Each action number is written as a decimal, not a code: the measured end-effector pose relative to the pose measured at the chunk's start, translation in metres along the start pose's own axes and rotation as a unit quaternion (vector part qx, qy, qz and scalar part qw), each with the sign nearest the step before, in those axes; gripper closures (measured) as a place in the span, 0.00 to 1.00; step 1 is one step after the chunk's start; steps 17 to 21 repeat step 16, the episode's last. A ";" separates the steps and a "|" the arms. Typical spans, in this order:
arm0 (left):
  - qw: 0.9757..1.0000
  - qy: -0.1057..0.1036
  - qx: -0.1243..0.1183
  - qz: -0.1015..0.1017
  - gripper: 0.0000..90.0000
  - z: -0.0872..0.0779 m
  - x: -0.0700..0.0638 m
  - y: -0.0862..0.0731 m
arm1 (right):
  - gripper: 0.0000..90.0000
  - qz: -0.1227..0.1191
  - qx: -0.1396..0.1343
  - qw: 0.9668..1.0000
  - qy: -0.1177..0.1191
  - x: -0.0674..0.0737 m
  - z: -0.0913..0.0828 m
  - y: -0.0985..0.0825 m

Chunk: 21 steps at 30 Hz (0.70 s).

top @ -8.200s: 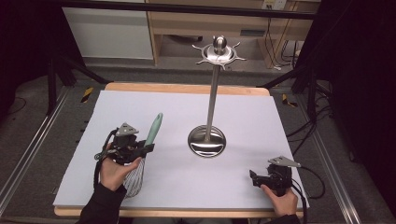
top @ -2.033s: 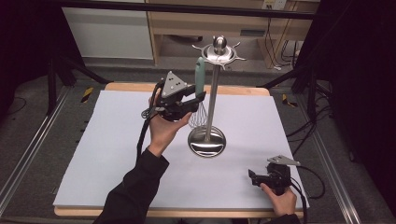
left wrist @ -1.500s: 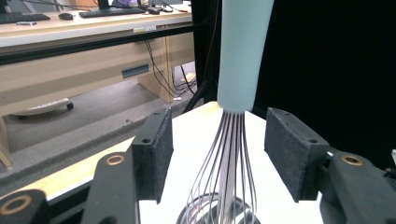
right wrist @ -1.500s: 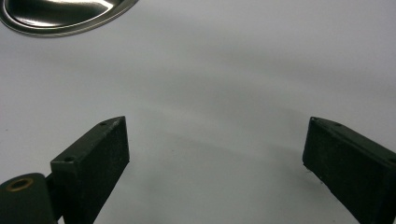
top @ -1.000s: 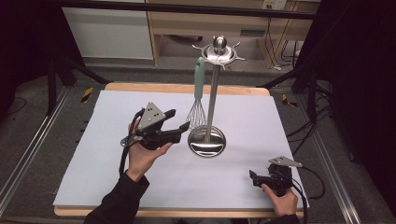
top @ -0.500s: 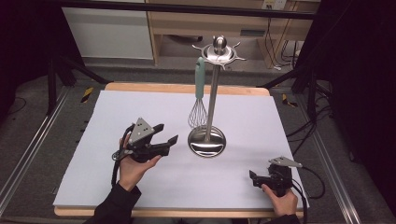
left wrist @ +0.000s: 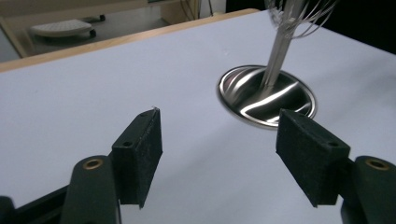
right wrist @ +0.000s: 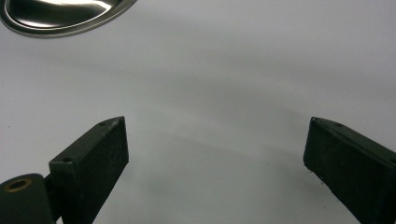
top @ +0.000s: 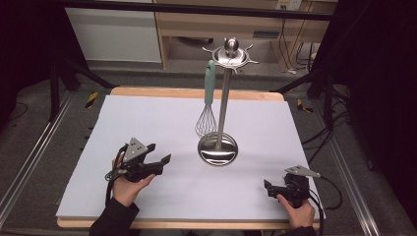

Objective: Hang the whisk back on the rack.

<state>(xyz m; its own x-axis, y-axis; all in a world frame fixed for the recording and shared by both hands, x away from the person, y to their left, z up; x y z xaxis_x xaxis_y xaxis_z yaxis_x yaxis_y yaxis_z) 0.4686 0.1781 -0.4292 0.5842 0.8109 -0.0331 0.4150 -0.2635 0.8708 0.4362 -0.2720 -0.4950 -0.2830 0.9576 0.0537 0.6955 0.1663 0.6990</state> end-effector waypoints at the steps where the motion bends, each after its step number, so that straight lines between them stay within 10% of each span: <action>1: 1.000 0.003 0.003 -0.001 0.34 -0.001 0.002 -0.003 | 0.08 0.001 -0.001 1.000 -0.001 0.000 0.000 0.000; 21: 0.996 0.057 0.068 -0.032 0.31 0.002 0.044 -0.055 | 0.08 0.003 0.006 1.000 -0.010 -0.006 0.000 -0.003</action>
Point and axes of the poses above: each handheld gripper's, and its own axes: z roughly forward along the jaws, y roughly out of its top, x roughly to its left, the point moved 3 cm from there along z, roughly forward along the jaws, and after that the axes turned 3 degrees about x, right-handed, at the moved point
